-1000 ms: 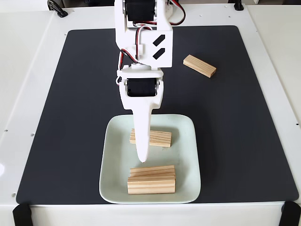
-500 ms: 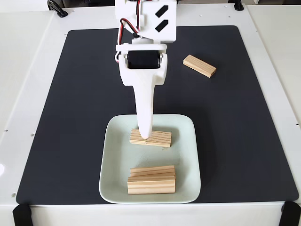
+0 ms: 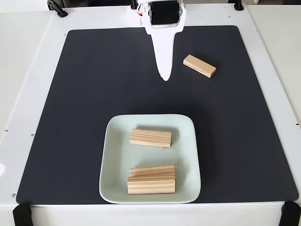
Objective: Pick up the wooden block and place them on the plate.
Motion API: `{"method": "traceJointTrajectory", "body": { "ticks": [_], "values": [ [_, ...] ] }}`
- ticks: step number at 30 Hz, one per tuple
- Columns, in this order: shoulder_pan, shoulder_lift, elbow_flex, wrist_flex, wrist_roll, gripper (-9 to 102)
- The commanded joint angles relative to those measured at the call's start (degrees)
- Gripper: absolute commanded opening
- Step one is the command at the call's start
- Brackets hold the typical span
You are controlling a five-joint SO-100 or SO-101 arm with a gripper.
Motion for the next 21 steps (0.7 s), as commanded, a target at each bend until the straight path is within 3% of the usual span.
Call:
{"method": "traceJointTrajectory", "body": {
  "ticks": [1, 9, 15, 21],
  "values": [
    [-1.85, 8.26, 7.12, 0.0, -0.35, 3],
    [-5.27, 20.21, 23.47, -0.09, -0.53, 0],
    [-9.4, 25.93, 27.51, 0.35, -0.53, 0],
    [-15.82, 21.8, 15.91, 14.33, 0.44, 0]
  ]
}}
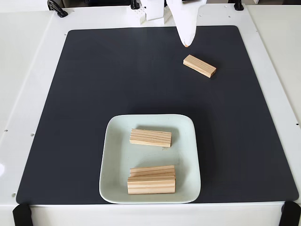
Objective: Pick up the wooden block and place them on the plate.
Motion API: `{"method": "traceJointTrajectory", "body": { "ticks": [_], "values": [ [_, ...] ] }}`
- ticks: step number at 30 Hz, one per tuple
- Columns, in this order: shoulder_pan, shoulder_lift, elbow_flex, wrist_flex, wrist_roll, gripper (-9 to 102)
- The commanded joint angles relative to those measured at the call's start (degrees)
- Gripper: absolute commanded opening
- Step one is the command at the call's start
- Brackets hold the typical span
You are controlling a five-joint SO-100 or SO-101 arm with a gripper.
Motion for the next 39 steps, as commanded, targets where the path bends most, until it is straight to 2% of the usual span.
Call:
{"method": "traceJointTrajectory", "body": {
  "ticks": [1, 5, 8, 13, 15, 22, 27, 30, 33, 35, 39],
  "values": [
    [-3.08, -3.78, -9.32, 9.93, 0.26, 0],
    [-7.73, -14.5, -18.9, 21.01, 2.64, 0],
    [-9.58, -22.24, -26.1, 24.26, 3.6, 0],
    [-9.84, -28.83, -33.75, 23.73, -10.63, 0],
    [-9.93, -29.53, -33.31, 23.99, -19.86, 0],
    [-7.29, -28.92, -25.66, 23.82, -68.29, 0],
    [-5.71, -29.09, -24.43, 23.82, -97.21, 0],
    [-4.31, -29.0, -22.59, 22.32, -98.44, 0],
    [-3.87, -29.0, -20.13, 16.35, -98.17, 2],
    [-3.52, -29.0, -18.63, 11.87, -98.17, 10],
    [-2.81, -29.0, -15.47, 6.33, -99.05, 35]
  ]
}}
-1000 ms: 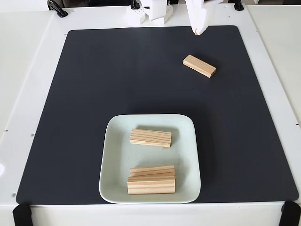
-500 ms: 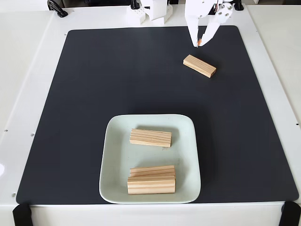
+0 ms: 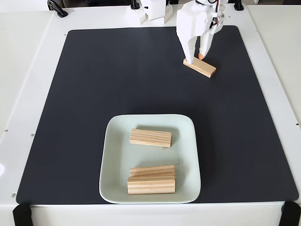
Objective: Pick up the wooden block and place them on the plate.
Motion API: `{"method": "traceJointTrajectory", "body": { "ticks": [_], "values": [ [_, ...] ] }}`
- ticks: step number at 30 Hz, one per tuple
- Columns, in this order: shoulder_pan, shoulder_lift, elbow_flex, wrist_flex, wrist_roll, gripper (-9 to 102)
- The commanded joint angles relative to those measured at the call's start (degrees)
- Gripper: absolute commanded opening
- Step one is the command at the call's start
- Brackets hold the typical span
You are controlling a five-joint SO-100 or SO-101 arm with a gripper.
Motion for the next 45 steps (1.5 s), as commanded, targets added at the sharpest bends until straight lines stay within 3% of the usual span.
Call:
{"method": "traceJointTrajectory", "body": {
  "ticks": [1, 4, 45],
  "values": [
    [1.05, 0.7, 1.41, -2.9, -0.62, 40],
    [0.62, 0.7, 2.2, -2.29, -0.62, 46],
    [-4.22, -4.31, 9.05, -5.54, 0.35, 43]
  ]
}}
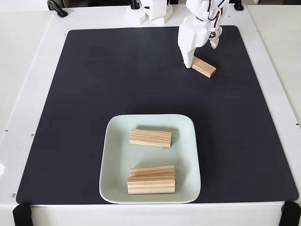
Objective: Pick up the wooden block and place them on the plate.
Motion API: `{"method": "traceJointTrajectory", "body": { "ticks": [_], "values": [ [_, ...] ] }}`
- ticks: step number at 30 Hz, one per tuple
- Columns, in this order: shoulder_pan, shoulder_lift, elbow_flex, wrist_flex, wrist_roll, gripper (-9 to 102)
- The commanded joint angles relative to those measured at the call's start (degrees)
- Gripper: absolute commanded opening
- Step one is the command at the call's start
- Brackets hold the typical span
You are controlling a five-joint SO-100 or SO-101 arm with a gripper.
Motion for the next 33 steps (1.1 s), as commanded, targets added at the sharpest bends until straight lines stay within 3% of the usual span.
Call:
{"method": "traceJointTrajectory", "body": {
  "ticks": [1, 10, 19, 29, 33],
  "values": [
    [-0.18, -0.53, -0.35, -3.52, 0.35, 43],
    [0.09, -1.23, 0.0, -6.59, 0.35, 40],
    [0.26, -1.41, 0.18, -6.33, 0.35, -1],
    [0.35, 0.18, 1.23, -6.94, 0.35, -1],
    [-0.44, 8.26, 0.35, -6.94, 0.44, -1]
  ]
}}
